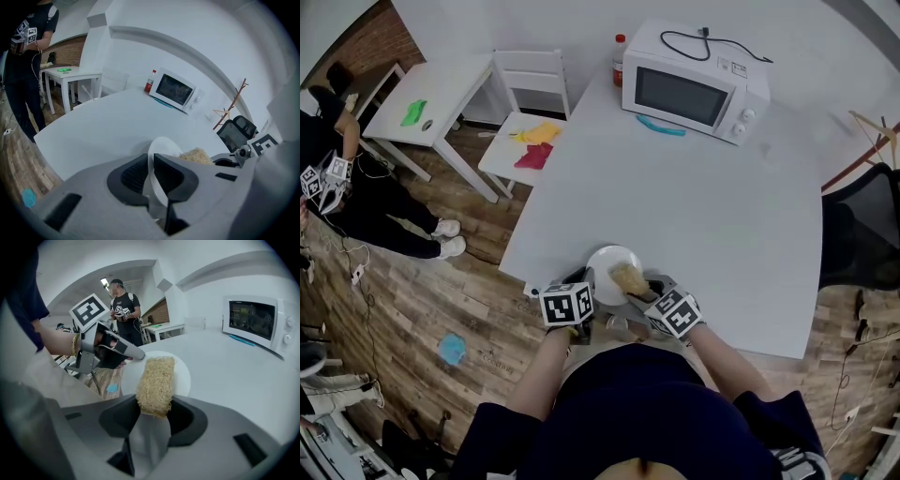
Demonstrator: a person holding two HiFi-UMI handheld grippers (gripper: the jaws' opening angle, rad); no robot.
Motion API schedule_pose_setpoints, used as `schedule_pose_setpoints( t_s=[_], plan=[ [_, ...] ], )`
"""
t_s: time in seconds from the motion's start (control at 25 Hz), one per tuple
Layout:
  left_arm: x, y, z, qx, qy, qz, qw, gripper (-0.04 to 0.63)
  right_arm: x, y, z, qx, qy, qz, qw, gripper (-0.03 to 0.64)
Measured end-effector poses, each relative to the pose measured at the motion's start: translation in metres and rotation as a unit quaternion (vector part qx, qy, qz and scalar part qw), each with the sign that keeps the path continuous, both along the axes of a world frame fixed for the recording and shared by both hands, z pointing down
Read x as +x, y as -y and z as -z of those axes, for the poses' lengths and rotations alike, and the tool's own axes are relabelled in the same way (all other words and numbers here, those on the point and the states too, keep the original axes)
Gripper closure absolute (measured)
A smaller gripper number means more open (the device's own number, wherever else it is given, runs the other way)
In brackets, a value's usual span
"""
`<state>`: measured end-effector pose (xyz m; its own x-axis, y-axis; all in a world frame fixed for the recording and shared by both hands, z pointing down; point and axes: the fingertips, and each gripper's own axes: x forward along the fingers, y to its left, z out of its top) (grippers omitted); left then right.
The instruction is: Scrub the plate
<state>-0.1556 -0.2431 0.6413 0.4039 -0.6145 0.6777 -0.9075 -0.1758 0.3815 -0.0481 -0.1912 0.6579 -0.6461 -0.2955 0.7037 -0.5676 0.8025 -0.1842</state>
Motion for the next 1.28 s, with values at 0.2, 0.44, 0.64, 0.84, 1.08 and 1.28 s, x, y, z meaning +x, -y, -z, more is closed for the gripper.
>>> schedule_pose_setpoints(
  t_s=[0.2, 0.44, 0.64, 0.84, 1.08, 1.28],
  plan=[
    [0.0, 0.003, -0.001, 0.003, 0.006, 0.004, 1.0, 0.545, -0.012, -0.023, 0.001, -0.02, 0.022, 0.037, 0.999, 0.445],
    [-0.001, 0.004, -0.002, 0.004, 0.009, 0.006, 0.9999, 0.545, -0.016, -0.031, 0.003, -0.025, 0.027, 0.047, 0.998, 0.445],
    [0.0, 0.005, -0.011, -0.004, 0.013, 0.001, 0.9999, 0.545, 0.003, -0.013, 0.017, -0.028, 0.071, -0.034, 0.997, 0.443],
    [0.0, 0.01, -0.021, -0.01, 0.043, -0.006, 0.999, 0.543, 0.034, -0.005, 0.028, -0.032, 0.097, -0.105, 0.989, 0.443],
    [0.004, 0.011, -0.032, -0.02, 0.066, -0.01, 0.9975, 0.537, 0.059, -0.018, 0.03, -0.034, 0.097, -0.134, 0.986, 0.445],
    [0.004, 0.01, -0.034, -0.016, 0.077, -0.001, 0.9969, 0.535, 0.071, -0.025, 0.033, -0.033, 0.098, -0.14, 0.985, 0.445]
  ],
)
